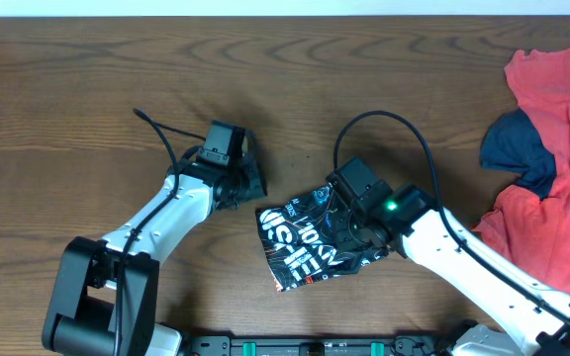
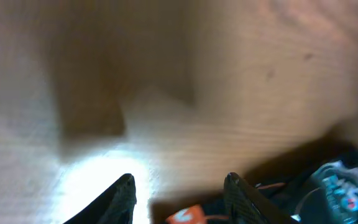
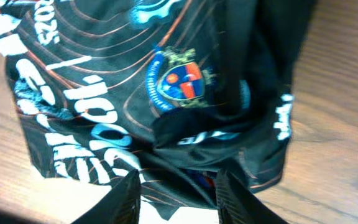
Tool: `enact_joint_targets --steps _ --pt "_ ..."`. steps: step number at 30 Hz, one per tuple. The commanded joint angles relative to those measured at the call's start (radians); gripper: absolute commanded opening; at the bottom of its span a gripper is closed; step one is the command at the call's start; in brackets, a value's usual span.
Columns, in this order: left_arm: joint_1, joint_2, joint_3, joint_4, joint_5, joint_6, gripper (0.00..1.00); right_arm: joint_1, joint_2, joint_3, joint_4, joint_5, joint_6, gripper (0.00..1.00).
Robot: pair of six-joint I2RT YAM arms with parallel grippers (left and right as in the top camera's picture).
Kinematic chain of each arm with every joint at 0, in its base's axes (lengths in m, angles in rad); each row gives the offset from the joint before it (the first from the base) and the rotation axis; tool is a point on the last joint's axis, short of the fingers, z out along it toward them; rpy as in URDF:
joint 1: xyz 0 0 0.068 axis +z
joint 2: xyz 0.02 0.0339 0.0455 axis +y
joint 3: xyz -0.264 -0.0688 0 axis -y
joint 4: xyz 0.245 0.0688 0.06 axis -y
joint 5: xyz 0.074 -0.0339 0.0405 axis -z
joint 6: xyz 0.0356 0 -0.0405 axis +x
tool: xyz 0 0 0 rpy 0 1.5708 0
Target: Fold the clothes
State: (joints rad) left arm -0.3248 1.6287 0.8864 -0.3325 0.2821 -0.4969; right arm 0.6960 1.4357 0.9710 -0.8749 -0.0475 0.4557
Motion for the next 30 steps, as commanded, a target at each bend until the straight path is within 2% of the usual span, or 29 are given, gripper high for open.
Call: enact_joint_targets --steps 1,6,10,13,16,18,23,26,30 --pt "-0.002 -0.006 0.019 0.005 0.005 0.01 0.48 -0.008 0.055 -0.024 0.016 -0.051 -0.045 0.39" --pt "-0.03 0.032 0.013 -0.002 0.006 0.011 0.48 -0.006 0.135 -0.05 0.027 0.008 0.003 0.34" --pt "-0.09 0.072 0.012 -0.026 0.047 0.011 0.47 -0.016 0.162 -0.056 -0.061 0.169 0.194 0.27" --pt "-0.13 0.092 0.011 -0.093 0.045 0.011 0.4 -0.024 0.161 -0.058 -0.159 0.251 0.329 0.19" --pt "-0.146 0.093 0.011 -0.171 0.043 0.011 0.33 -0.024 0.161 -0.058 -0.225 0.293 0.406 0.21" --pt "-0.146 0.093 0.011 -0.213 0.042 0.011 0.24 -0.024 0.161 -0.058 -0.228 0.298 0.404 0.22" --pt "-0.146 0.093 0.011 -0.346 0.072 0.01 0.19 -0.024 0.162 -0.058 -0.178 0.298 0.402 0.3" --pt "-0.146 0.093 0.011 -0.469 0.138 -0.018 0.07 -0.026 0.162 -0.064 -0.117 0.303 0.352 0.33" --pt "-0.151 0.092 0.011 -0.574 0.156 -0.085 0.06 -0.055 0.162 -0.098 0.064 0.313 0.266 0.35"
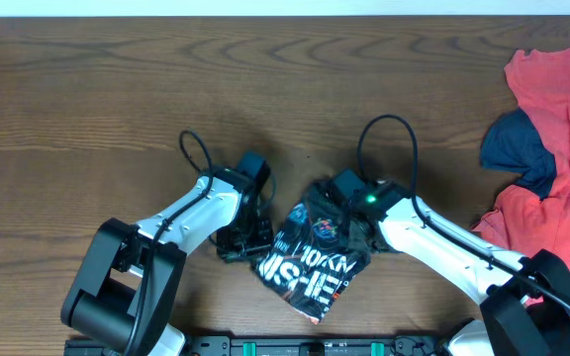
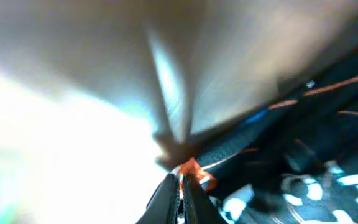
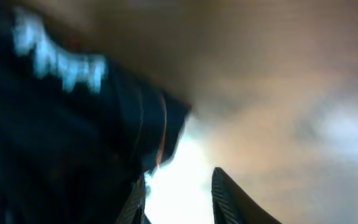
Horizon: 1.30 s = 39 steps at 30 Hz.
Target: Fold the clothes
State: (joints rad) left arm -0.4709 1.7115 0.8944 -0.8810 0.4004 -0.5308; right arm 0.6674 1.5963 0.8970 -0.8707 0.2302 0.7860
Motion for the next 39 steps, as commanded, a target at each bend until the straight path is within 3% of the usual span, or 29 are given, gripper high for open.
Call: enact_joint_targets --steps 1,5,9,10,11,12,14,18,21,29,33,35,38,39 --pt "-0.006 0.005 0.003 -0.028 0.037 -0.055 0.06 -0.037 0.001 -0.034 0.113 0.031 -0.096 0.36" --pt "0.007 -0.035 0.011 -0.007 -0.01 -0.054 0.06 -0.09 0.001 -0.047 0.295 0.013 -0.245 0.41" --pt "0.063 -0.103 0.052 0.031 -0.117 -0.043 0.08 -0.132 -0.002 0.002 0.286 0.013 -0.313 0.43" --pt "0.08 -0.124 0.061 0.066 -0.138 -0.021 0.15 -0.142 -0.005 0.023 0.258 0.013 -0.312 0.43" --pt "0.093 -0.141 0.063 0.112 -0.141 0.007 0.49 -0.151 -0.009 0.039 0.235 0.013 -0.312 0.43" --pt "0.106 -0.156 0.063 0.161 -0.138 0.033 0.67 -0.161 -0.014 0.054 0.214 0.013 -0.312 0.44" --pt "0.125 -0.172 0.063 0.26 -0.096 0.116 0.76 -0.182 -0.032 0.079 0.169 0.013 -0.312 0.44" --pt "0.134 -0.149 0.063 0.417 -0.016 0.254 0.84 -0.218 -0.089 0.092 0.1 0.008 -0.308 0.44" --pt "0.134 -0.098 0.063 0.502 0.12 0.314 0.85 -0.23 -0.141 0.092 0.048 -0.002 -0.309 0.45" --pt "0.124 0.122 0.063 0.605 0.414 0.332 0.84 -0.242 -0.3 0.092 -0.056 -0.002 -0.313 0.49" --pt "0.076 0.225 0.063 0.607 0.489 0.332 0.82 -0.27 -0.352 0.092 -0.068 -0.002 -0.313 0.51" --pt "0.042 0.265 0.063 0.602 0.509 0.332 0.72 -0.281 -0.362 0.092 -0.069 -0.002 -0.314 0.5" --pt "-0.003 0.298 0.063 0.599 0.507 0.332 0.43 -0.284 -0.361 0.091 -0.077 -0.002 -0.314 0.51" --pt "-0.014 0.304 0.063 0.599 0.504 0.332 0.4 -0.284 -0.361 0.091 -0.081 -0.002 -0.313 0.51"
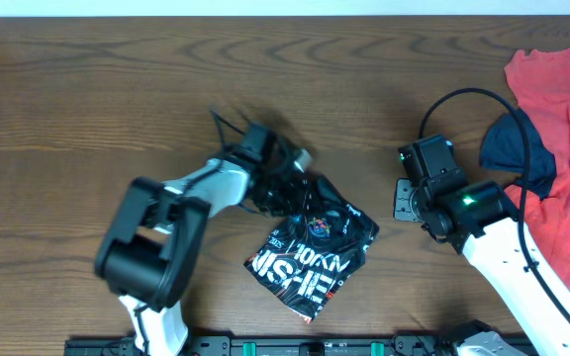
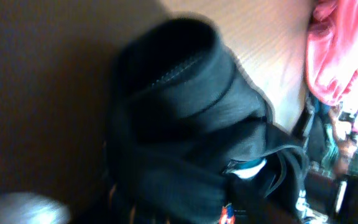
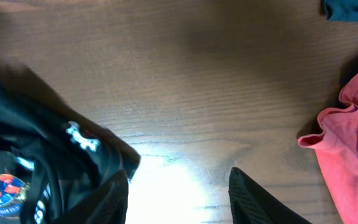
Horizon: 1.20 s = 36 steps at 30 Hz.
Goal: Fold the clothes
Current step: 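Lift the folded black shirt with the left gripper and carry it left, then place the folded shirt at the table's left edge and release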
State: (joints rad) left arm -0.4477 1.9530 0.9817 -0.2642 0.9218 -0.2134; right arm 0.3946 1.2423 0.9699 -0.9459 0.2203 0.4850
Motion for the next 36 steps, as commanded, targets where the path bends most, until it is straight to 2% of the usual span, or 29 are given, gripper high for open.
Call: enact_joint_targets --steps 1,2,4,5,9,13,20,23,25,29,32,36 --pt "-0.049 0.062 -0.025 -0.017 -0.027 0.015 0.36 -0.011 -0.007 0.018 -0.01 0.008 -0.012 0.5" --pt "-0.054 0.061 -0.025 -0.015 -0.042 0.015 0.29 -0.011 -0.007 0.018 -0.014 0.008 -0.012 0.5" --pt "-0.054 0.054 -0.024 -0.001 -0.066 0.015 0.08 -0.012 -0.007 0.018 -0.017 0.008 -0.013 0.51" --pt "-0.048 0.05 -0.023 0.005 -0.071 0.015 0.06 -0.012 -0.007 0.018 -0.016 0.008 -0.013 0.51" --pt "0.016 0.009 -0.007 0.019 -0.096 0.014 0.06 -0.012 -0.007 0.018 -0.018 0.008 -0.013 0.51" --pt "0.153 -0.071 0.014 0.019 -0.214 0.003 0.06 -0.012 -0.007 0.018 -0.023 0.009 -0.012 0.51" --pt "0.549 -0.246 0.018 0.037 -0.463 -0.074 0.06 -0.012 -0.007 0.018 -0.046 0.035 -0.012 0.51" --pt "0.731 -0.283 0.018 0.083 -0.499 -0.098 0.06 -0.012 -0.007 0.018 -0.048 0.035 -0.012 0.51" --pt "0.843 -0.288 0.018 0.121 -0.5 -0.154 0.06 -0.012 -0.007 0.018 -0.045 0.035 -0.011 0.51" --pt "1.047 -0.284 0.018 0.174 -0.501 -0.239 0.08 -0.012 -0.007 0.018 -0.045 0.035 -0.011 0.51" --pt "1.16 -0.283 0.018 0.181 -0.523 -0.246 0.17 -0.012 -0.007 0.018 -0.045 0.035 -0.011 0.51" --pt "1.237 -0.282 0.018 0.181 -0.522 -0.264 0.48 -0.012 -0.007 0.018 -0.046 0.035 -0.011 0.52"
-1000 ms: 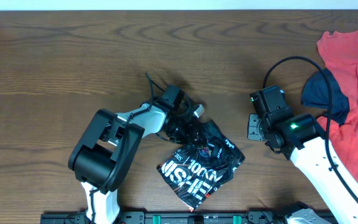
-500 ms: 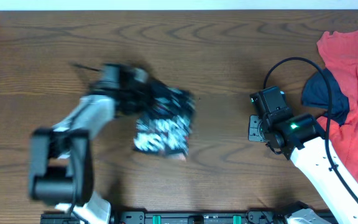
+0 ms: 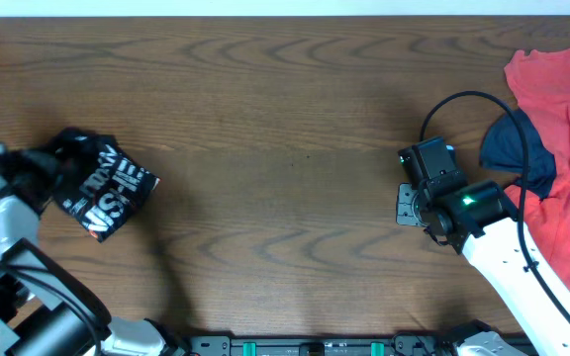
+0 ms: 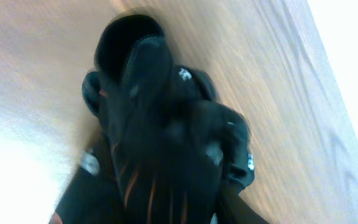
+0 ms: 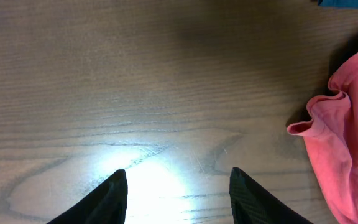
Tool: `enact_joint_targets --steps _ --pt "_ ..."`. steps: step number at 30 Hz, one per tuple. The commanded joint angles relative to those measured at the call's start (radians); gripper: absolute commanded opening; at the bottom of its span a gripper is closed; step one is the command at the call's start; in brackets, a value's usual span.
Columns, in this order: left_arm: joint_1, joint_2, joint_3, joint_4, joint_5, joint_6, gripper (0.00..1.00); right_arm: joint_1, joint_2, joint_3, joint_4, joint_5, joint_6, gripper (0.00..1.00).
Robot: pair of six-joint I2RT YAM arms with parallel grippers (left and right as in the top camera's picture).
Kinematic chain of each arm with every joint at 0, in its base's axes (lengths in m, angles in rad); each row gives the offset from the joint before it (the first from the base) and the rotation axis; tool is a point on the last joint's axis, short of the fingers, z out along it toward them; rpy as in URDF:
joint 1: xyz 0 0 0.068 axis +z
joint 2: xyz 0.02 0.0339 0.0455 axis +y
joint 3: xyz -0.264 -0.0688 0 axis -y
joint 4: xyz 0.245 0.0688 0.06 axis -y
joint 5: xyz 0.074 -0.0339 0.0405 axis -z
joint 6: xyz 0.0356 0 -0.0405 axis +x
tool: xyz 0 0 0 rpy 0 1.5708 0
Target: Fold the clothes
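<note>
A folded black garment (image 3: 112, 188) with white lettering sits at the far left of the table, lettering up. My left gripper (image 3: 49, 168) is at its left end. In the left wrist view the black garment (image 4: 166, 143) fills the frame and hides the fingers, the cloth bunched right at the jaws. My right gripper (image 3: 404, 203) hangs open over bare wood right of centre. Its fingers (image 5: 114, 196) stand wide apart with nothing between them.
A heap of red clothes (image 3: 552, 148) with a navy piece (image 3: 513, 148) lies at the table's right edge, just right of my right arm. A red fold (image 5: 344, 130) shows in the right wrist view. The wooden table (image 3: 285, 109) spans the whole view.
My left gripper and the black garment were near the table's middle; now both are at the far left edge. The right gripper has stayed open in about the same place.
At first both grippers were open at the black garment in the front middle. Then the left was shut on its edge, the right still beside it. Later the right stood open off to the right while the left held the bunched cloth, which now lies far left.
</note>
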State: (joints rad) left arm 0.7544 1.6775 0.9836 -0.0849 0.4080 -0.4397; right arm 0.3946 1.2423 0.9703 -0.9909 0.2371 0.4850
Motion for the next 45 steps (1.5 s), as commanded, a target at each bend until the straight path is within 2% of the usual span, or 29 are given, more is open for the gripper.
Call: enact_joint_targets --steps 1,2,3,4,5,8,12,16,19,23,27,30,35,41,42,45 --pt "0.046 -0.007 0.016 0.002 -0.008 -0.052 0.6 -0.012 -0.007 0.018 -0.001 0.018 -0.011 0.52" --pt "0.056 -0.007 0.016 0.005 0.001 -0.065 0.75 -0.012 -0.007 0.018 -0.002 0.018 -0.011 0.52" --pt "0.061 -0.007 0.016 0.008 0.014 -0.064 0.86 -0.012 -0.007 0.018 -0.003 0.018 -0.011 0.52" --pt "0.064 -0.008 0.016 0.015 0.037 -0.064 0.95 -0.012 -0.007 0.018 -0.005 0.018 -0.011 0.52" --pt "0.064 -0.008 0.016 0.023 0.059 -0.064 1.0 -0.012 -0.007 0.018 -0.005 0.018 -0.011 0.52" --pt "0.052 -0.011 0.016 0.046 0.146 -0.064 0.98 -0.012 -0.007 0.018 -0.005 0.018 -0.011 0.52" --pt "-0.027 -0.033 0.016 0.046 0.146 -0.015 0.98 -0.012 -0.007 0.018 0.005 0.018 -0.012 0.54" --pt "-0.125 -0.082 0.016 0.024 -0.012 0.058 0.98 -0.012 -0.007 0.018 0.007 0.018 -0.012 0.54" --pt "-0.195 -0.137 0.016 -0.002 -0.229 0.061 0.98 -0.012 -0.007 0.017 0.005 0.018 -0.012 0.55" --pt "-0.262 -0.205 0.016 -0.015 -0.417 0.062 0.98 -0.012 -0.007 0.017 0.004 0.018 -0.012 0.56" --pt "-0.314 -0.242 0.016 -0.027 -0.404 0.066 0.98 -0.012 -0.007 0.017 0.008 0.018 -0.011 0.56" --pt "-0.383 -0.238 0.016 -0.069 -0.356 0.113 0.98 -0.012 -0.007 0.017 0.023 0.016 -0.011 0.58" --pt "-0.591 -0.199 0.016 -0.197 -0.356 0.231 0.98 -0.015 0.003 0.016 0.093 -0.045 -0.011 0.69" --pt "-0.845 -0.163 0.016 -0.499 -0.356 0.253 0.98 -0.05 0.043 0.016 0.256 -0.167 -0.028 0.92" --pt "-0.869 -0.164 0.016 -0.562 -0.356 0.259 0.98 -0.06 0.045 0.016 0.271 -0.186 -0.042 0.99" --pt "-0.903 -0.187 0.018 -0.74 -0.356 0.254 0.98 -0.1 0.034 0.028 0.252 -0.193 -0.053 0.99"
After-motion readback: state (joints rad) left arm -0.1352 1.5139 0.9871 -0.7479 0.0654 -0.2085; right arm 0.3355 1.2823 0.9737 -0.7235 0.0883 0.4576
